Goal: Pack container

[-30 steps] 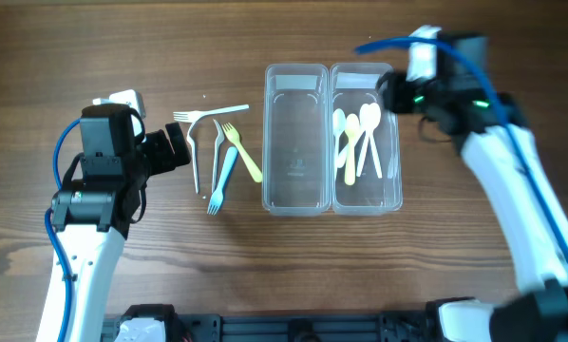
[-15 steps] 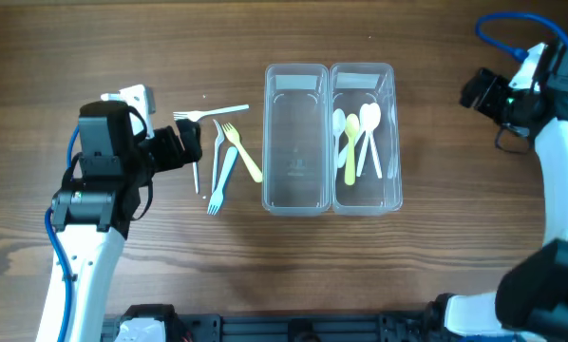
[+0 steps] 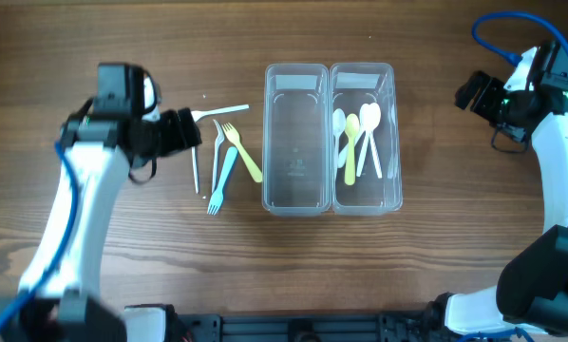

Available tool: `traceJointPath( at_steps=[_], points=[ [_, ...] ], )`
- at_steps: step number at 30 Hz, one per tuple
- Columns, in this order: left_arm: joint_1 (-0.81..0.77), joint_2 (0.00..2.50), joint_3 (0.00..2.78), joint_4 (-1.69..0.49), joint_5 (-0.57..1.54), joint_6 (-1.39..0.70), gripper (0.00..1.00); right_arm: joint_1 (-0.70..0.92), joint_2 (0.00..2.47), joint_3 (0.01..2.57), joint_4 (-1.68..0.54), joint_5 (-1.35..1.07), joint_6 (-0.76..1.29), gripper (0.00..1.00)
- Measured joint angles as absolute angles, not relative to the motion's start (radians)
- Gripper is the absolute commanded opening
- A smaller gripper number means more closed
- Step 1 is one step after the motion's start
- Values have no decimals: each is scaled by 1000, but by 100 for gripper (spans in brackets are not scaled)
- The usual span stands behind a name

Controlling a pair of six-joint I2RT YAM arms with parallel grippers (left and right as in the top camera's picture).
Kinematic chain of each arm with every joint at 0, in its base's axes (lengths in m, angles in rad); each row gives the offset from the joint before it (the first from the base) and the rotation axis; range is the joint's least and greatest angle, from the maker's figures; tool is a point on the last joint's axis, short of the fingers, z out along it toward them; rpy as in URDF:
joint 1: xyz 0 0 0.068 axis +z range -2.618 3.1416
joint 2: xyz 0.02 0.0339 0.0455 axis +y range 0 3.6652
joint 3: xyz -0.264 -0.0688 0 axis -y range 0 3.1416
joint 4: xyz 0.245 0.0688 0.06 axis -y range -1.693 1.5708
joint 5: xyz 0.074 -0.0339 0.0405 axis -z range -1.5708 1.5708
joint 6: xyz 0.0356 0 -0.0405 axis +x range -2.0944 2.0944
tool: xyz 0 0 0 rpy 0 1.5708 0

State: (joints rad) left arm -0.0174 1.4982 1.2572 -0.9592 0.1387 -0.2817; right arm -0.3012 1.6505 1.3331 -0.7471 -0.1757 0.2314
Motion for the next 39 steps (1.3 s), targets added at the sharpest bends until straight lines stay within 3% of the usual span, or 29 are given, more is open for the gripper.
traceJointPath(
  at_steps=[12,15,27,31,35,39],
  points=[
    [-53,1894,1346,-926,25,-10,70,-301,1650,1333,-758,-176,231,100],
    [-90,1925,1346,-885,-12,32,58,-301,1650,1333,-763,-176,231,100],
    [-123,2022,1347,-817,-86,33,41,-301,1650,1333,-806,-176,232,100],
    [-122,2028,1347,-799,-82,6,31,-301,1650,1333,-808,-176,232,100],
    [-122,2029,1347,-799,-78,-10,11,-301,1650,1333,-808,-176,232,100],
    [-118,2029,1347,-801,-58,-37,5,-301,1650,1333,-809,-176,232,100]
  ],
)
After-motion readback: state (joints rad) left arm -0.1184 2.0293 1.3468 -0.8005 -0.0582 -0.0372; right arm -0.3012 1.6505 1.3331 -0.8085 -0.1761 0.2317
